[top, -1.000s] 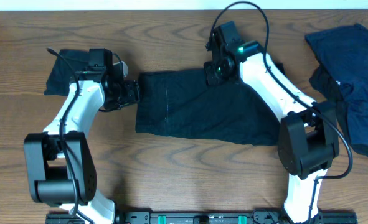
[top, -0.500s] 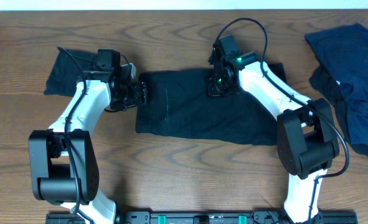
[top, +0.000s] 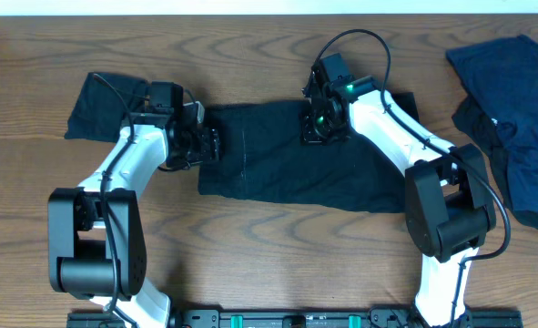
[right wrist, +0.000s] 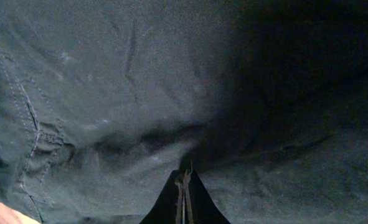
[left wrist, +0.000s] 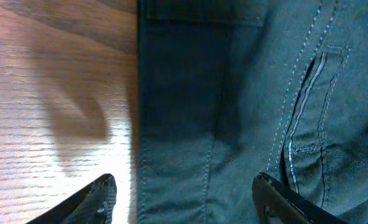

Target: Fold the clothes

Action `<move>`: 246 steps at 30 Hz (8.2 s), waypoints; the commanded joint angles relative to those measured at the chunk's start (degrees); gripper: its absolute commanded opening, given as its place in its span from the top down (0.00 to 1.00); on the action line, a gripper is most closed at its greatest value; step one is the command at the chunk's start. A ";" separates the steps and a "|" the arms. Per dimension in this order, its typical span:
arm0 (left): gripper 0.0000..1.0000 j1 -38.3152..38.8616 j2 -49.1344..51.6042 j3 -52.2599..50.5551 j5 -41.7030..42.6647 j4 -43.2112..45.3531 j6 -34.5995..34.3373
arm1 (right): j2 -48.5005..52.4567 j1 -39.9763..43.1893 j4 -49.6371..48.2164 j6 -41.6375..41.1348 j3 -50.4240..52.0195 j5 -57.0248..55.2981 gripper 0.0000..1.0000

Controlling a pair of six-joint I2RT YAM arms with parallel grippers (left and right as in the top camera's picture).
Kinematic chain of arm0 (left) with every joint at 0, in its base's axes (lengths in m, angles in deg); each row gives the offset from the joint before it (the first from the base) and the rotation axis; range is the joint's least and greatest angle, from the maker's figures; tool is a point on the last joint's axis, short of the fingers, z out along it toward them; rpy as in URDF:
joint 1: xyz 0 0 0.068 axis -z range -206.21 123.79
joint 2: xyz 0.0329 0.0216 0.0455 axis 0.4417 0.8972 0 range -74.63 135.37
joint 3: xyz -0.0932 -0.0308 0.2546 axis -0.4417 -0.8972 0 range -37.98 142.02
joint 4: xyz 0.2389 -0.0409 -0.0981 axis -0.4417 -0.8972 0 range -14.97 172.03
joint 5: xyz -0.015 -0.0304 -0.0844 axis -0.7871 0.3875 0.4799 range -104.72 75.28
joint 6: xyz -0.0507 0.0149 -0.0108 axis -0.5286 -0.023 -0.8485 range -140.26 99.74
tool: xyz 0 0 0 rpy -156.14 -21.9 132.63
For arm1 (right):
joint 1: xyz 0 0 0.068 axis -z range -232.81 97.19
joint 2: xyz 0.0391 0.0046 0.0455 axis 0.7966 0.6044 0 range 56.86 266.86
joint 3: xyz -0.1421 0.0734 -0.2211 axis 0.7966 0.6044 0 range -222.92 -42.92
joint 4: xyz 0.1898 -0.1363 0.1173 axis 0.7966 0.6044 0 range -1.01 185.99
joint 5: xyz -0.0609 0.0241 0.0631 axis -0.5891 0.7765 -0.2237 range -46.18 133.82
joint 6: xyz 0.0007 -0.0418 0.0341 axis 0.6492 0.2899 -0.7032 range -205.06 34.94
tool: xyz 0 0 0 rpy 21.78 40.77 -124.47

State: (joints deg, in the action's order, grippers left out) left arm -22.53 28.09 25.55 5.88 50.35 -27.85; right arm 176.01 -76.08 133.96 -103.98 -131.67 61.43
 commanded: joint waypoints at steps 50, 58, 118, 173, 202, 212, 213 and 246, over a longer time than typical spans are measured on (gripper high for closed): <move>0.94 4.02 6.51 -0.44 -5.66 0.28 -0.20 | 0.87 -0.76 -0.39 -0.81 0.48 0.68 0.66; 0.94 4.02 4.90 4.11 -5.70 -5.29 -0.13 | 0.85 0.44 -0.68 -2.10 0.46 3.43 0.59; 0.94 4.17 -8.90 20.15 -4.57 -15.43 -2.16 | 0.24 -4.98 -8.09 -14.43 5.25 8.24 0.99; 0.94 8.31 -8.85 23.63 -0.92 -14.12 -5.22 | 13.79 3.15 -20.11 -13.81 -9.42 3.34 0.99; 0.94 13.35 -8.85 23.63 -0.70 -9.57 -11.21 | -2.97 10.36 8.81 -1.62 -9.46 -4.20 0.99; 0.94 17.22 -8.74 23.63 -0.70 -5.66 -13.16 | -2.12 11.87 17.25 0.76 -0.26 -17.05 0.99; 0.94 17.66 -8.74 23.63 -0.72 -5.46 -13.20 | -2.12 12.02 16.81 0.70 1.09 -18.21 0.99; 0.94 30.18 1.44 23.61 -4.79 5.44 -18.47 | -2.12 14.73 3.82 0.52 16.24 -17.14 0.99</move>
State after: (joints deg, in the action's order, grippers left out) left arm 6.60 29.36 47.36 1.38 54.57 -45.82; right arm 171.20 -61.43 138.83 -104.04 -117.70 42.78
